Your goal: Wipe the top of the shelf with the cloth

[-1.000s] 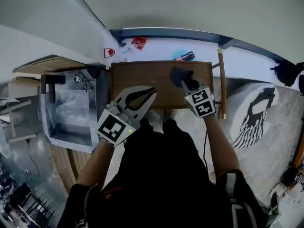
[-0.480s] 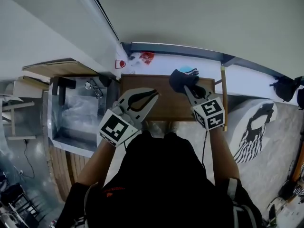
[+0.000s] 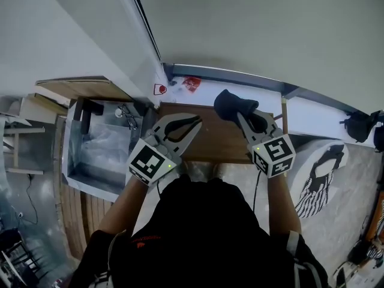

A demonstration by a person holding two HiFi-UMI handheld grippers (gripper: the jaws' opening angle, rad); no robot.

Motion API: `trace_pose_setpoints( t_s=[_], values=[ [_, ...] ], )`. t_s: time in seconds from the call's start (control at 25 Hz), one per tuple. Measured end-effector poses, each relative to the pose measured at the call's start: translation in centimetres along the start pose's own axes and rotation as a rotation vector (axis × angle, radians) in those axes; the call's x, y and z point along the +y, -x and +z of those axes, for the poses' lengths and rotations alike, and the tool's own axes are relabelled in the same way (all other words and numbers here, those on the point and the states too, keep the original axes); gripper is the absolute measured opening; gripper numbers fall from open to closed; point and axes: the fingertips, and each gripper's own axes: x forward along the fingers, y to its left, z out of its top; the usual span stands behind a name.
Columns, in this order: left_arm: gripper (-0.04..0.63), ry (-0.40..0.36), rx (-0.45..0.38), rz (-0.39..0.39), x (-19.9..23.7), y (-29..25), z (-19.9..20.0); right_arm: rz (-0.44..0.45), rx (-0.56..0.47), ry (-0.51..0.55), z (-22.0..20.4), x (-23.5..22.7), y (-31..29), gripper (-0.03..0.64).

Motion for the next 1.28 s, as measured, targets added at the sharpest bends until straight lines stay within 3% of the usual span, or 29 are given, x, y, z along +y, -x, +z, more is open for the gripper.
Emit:
trace_pose_setpoints(
  t_s=[0.12,0.4,0.56,1.28],
  values=[
    [0.035,-0.034,-0.014,-0.011,0.1,0.2,0.0,-0.002,-0.014,0.004,0.7,0.4,0.2,0.029],
    [0.035,-0.010,-0.017,-0.009,0.9,0.9,-0.4,-0.004,-0.012,-0.005,0.9,1.4,-0.1,0.029],
    [0.035,-0.047,-0.022,-0.021,1.0,0.8,-0.7,0.001,-0.004,-0.006,1.0,1.6,-0.3,0.029],
    [0.035,-0.031,-0.030,-0.008,1.3,1.8,-1.1,0.028,0.031,0.005,0.3,2.9,-1.3,0.029]
  ],
)
